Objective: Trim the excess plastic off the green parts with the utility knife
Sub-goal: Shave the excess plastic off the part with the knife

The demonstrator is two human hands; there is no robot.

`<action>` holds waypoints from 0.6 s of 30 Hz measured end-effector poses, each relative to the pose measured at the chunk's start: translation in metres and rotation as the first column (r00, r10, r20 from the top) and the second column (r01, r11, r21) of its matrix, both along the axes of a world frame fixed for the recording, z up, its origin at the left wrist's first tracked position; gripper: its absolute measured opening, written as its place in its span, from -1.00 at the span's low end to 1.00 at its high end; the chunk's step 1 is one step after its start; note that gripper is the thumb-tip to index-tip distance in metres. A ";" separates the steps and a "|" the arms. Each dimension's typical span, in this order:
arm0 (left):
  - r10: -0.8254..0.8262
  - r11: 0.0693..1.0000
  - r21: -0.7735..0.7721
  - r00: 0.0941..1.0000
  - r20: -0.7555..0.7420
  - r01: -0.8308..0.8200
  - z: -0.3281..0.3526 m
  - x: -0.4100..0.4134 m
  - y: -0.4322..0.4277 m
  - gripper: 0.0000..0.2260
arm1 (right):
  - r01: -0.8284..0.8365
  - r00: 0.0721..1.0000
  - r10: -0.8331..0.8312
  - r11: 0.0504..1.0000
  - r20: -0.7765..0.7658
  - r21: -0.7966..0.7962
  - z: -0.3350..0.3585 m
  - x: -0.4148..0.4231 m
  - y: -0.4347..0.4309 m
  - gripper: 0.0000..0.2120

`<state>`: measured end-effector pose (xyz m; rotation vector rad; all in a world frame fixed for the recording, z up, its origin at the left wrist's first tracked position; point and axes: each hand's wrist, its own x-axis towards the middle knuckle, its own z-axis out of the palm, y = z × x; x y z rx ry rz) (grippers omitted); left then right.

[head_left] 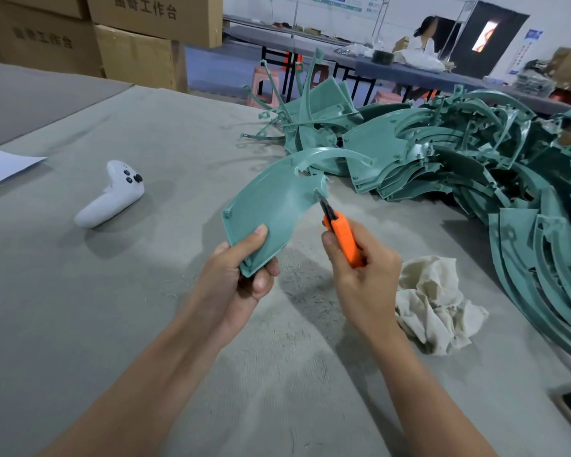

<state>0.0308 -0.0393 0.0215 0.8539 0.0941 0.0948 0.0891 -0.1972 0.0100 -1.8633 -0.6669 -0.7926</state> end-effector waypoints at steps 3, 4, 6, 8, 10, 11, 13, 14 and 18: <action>0.001 1.000 0.013 1.000 -0.001 -0.001 -0.001 0.000 0.000 -0.86 | -0.015 1.000 0.015 1.000 -0.004 -0.015 -0.002 -0.005 0.002 -0.92; 0.007 1.000 0.012 1.000 0.002 -0.007 -0.001 0.000 0.001 -0.86 | -0.029 0.999 0.030 0.998 0.011 -0.048 -0.003 -0.008 0.004 -0.87; 0.026 1.000 -0.006 1.000 0.012 -0.026 -0.001 0.001 0.005 -0.86 | -0.084 0.995 0.090 0.988 0.046 -0.130 -0.008 -0.014 0.006 -0.79; 0.038 0.999 -0.003 0.999 0.019 -0.038 -0.001 0.002 0.007 -0.86 | -0.112 0.992 0.119 0.982 0.037 -0.150 -0.008 -0.014 0.006 -0.78; 0.021 1.000 0.017 0.999 0.034 -0.022 -0.002 0.002 0.006 -0.87 | -0.081 0.997 0.081 0.993 -0.007 -0.081 -0.004 -0.008 0.003 -0.84; 0.003 1.000 0.029 0.999 0.039 -0.004 -0.002 0.002 0.004 -0.86 | -0.055 0.998 0.054 0.998 -0.021 -0.038 -0.002 -0.004 0.001 -0.88; -0.023 0.999 0.043 0.999 0.043 0.021 -0.005 0.001 0.002 -0.84 | -0.023 0.999 0.023 1.000 -0.036 0.007 0.001 -0.001 -0.002 -0.93; -0.025 0.999 0.044 0.999 0.043 0.023 -0.006 0.001 0.002 -0.83 | -0.024 0.999 0.024 1.000 -0.040 0.008 0.000 -0.001 -0.003 -0.95; 0.020 1.000 0.009 0.999 0.041 -0.021 -0.006 0.002 0.005 -0.86 | -0.089 0.996 0.086 0.988 -0.028 -0.123 -0.007 -0.012 0.005 -0.81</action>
